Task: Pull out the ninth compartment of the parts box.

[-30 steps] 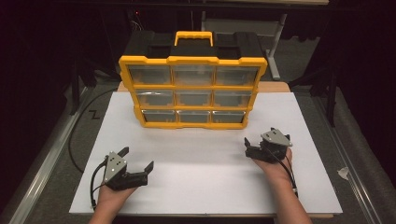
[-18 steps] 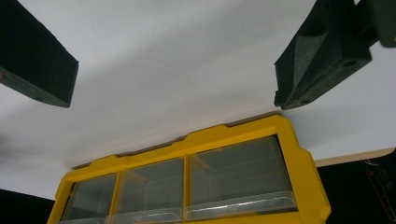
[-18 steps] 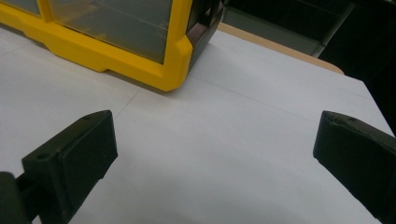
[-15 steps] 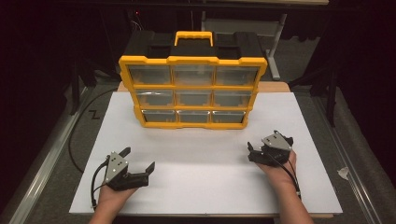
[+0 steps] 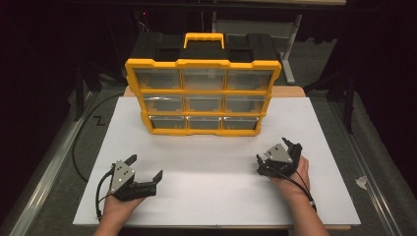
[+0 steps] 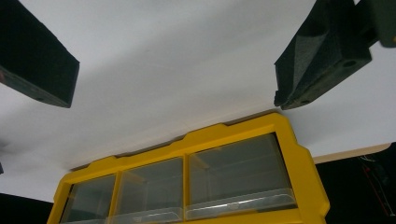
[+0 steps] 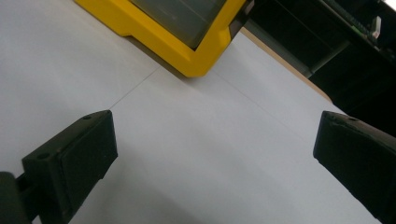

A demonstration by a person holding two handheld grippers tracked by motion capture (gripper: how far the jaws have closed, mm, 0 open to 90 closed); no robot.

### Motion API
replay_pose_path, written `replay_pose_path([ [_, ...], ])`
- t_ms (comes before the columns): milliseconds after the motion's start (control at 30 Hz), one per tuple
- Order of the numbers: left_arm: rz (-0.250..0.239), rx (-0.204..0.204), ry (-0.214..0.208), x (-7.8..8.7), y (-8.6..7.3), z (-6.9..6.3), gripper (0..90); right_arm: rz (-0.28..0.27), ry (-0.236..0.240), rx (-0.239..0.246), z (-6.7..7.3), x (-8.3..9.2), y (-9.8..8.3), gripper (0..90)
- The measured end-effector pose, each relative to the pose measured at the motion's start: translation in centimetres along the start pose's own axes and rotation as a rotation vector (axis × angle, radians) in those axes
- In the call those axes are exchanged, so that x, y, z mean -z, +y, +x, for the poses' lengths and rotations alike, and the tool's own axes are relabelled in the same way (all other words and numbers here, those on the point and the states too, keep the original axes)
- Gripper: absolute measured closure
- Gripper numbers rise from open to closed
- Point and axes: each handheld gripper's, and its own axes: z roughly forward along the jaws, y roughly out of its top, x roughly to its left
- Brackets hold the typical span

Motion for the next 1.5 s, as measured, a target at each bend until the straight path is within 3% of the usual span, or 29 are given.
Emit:
replay_pose_path([
  [100, 0.000, -0.001, 0.002, 0.0, 0.0, 0.0, 0.4, 0.000, -0.013, 0.070, 0.5, 0.2, 0.3, 1.1],
  [133, 0.000, 0.001, 0.004, 0.0, 0.0, 0.0, 0.4, 0.000, -0.013, 0.070, 0.5, 0.2, 0.3, 1.1],
  [167, -0.003, 0.005, 0.007, 0.0, 0.0, 0.1, 0.4, 0.000, -0.018, 0.107, 0.8, 0.3, 0.5, 1.1],
  [267, -0.004, 0.004, 0.007, 0.0, 0.0, 0.1, 0.4, 0.003, -0.026, 0.139, 1.1, 0.4, 0.6, 1.1],
  [400, -0.005, 0.006, 0.008, 0.1, 0.0, 0.1, 0.3, -0.009, -0.057, 0.260, 1.6, 0.9, 1.2, 1.1],
  [467, -0.006, 0.006, 0.008, 0.1, 0.0, 0.1, 0.4, -0.012, -0.060, 0.275, 1.8, 1.0, 1.3, 1.1],
  [500, -0.007, 0.005, 0.008, 0.1, 0.0, 0.1, 0.4, -0.011, -0.073, 0.328, 2.1, 1.2, 1.5, 1.1],
  [567, -0.008, 0.006, 0.008, 0.1, 0.0, 0.1, 0.4, -0.008, -0.070, 0.313, 2.4, 1.2, 1.4, 1.1],
  [600, -0.009, 0.007, 0.008, 0.1, 0.0, 0.1, 0.4, -0.014, -0.077, 0.330, 2.5, 1.3, 1.5, 1.1],
  [633, -0.010, 0.008, 0.008, 0.1, 0.1, 0.2, 0.4, -0.005, -0.089, 0.387, 2.6, 1.5, 1.7, 1.1],
  [933, -0.012, 0.008, 0.007, 0.2, 0.1, 0.2, 0.4, -0.006, -0.127, 0.514, 3.4, 1.9, 2.2, 1.2],
  [967, -0.013, 0.009, 0.007, 0.2, 0.1, 0.2, 0.4, -0.008, -0.144, 0.552, 3.6, 2.0, 2.3, 1.2],
  [1400, -0.014, 0.008, 0.008, 0.2, 0.1, 0.2, 0.3, 0.006, -0.177, 0.668, 4.1, 2.1, 2.5, 1.2],
  [1433, -0.014, 0.008, 0.009, 0.2, 0.1, 0.2, 0.4, 0.010, -0.194, 0.702, 4.2, 2.2, 2.5, 1.2],
  [1500, -0.007, 0.015, -0.001, 0.1, 0.1, 0.2, 0.4, 0.011, -0.205, 0.714, 4.3, 2.2, 2.5, 1.2],
])
